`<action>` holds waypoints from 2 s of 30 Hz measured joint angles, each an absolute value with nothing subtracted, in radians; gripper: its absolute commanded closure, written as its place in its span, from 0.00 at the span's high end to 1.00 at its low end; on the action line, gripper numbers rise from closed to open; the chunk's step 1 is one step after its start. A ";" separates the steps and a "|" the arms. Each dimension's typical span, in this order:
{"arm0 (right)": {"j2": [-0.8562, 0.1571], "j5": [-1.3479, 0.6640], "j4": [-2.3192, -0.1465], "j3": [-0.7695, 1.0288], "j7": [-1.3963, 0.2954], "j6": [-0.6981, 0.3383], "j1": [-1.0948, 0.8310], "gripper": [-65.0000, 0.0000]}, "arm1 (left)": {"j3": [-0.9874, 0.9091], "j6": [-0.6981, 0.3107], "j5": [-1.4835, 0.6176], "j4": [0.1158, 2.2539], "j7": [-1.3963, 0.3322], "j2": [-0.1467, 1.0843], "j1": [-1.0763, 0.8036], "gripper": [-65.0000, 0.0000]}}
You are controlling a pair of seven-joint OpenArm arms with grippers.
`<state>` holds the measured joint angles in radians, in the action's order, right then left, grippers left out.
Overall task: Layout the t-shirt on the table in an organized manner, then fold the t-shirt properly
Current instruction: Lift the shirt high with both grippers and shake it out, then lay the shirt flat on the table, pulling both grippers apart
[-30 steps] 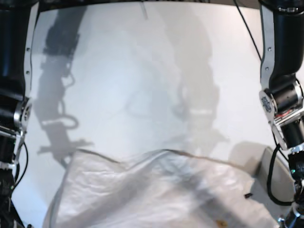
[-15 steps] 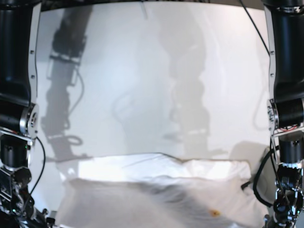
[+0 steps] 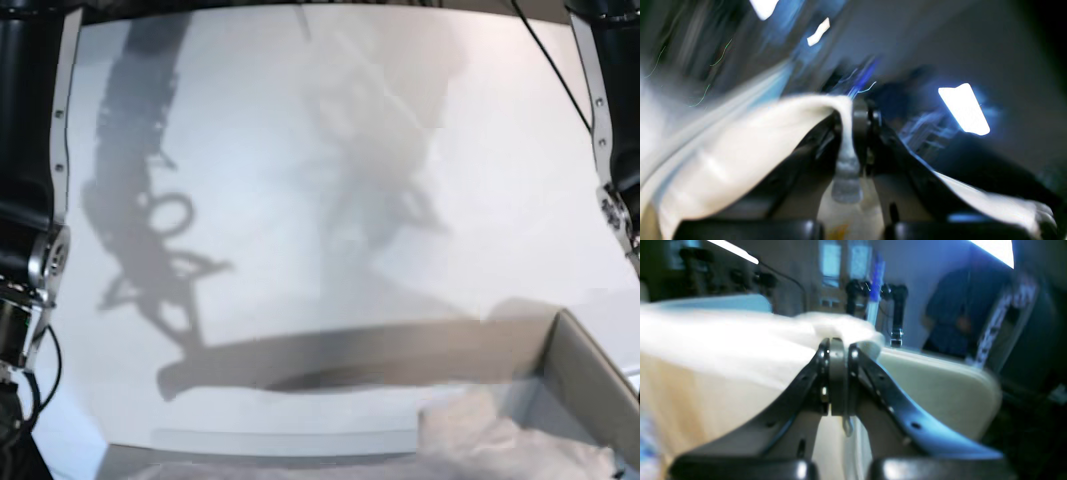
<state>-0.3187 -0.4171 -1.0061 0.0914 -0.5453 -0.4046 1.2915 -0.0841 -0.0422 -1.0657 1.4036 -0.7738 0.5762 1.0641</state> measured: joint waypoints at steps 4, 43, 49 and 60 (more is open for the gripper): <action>-0.366 -0.449 -1.205 0.109 -0.670 -0.376 1.102 0.00 | -0.137 -0.029 -1.056 1.499 -0.860 0.543 0.741 0.00; -0.303 -0.659 -1.742 0.571 -1.093 -0.393 -0.120 0.00 | -0.425 -0.034 -1.048 1.731 -0.881 0.361 -0.391 0.00; -0.289 -0.652 -1.807 0.627 -1.085 -0.479 -0.242 0.00 | -0.427 -0.037 -1.048 1.731 -0.872 0.342 -0.488 0.00; -0.258 -0.651 -1.808 0.743 -1.088 -0.618 -0.339 0.00 | -0.428 -0.036 -1.052 1.854 -0.867 0.300 -0.631 0.00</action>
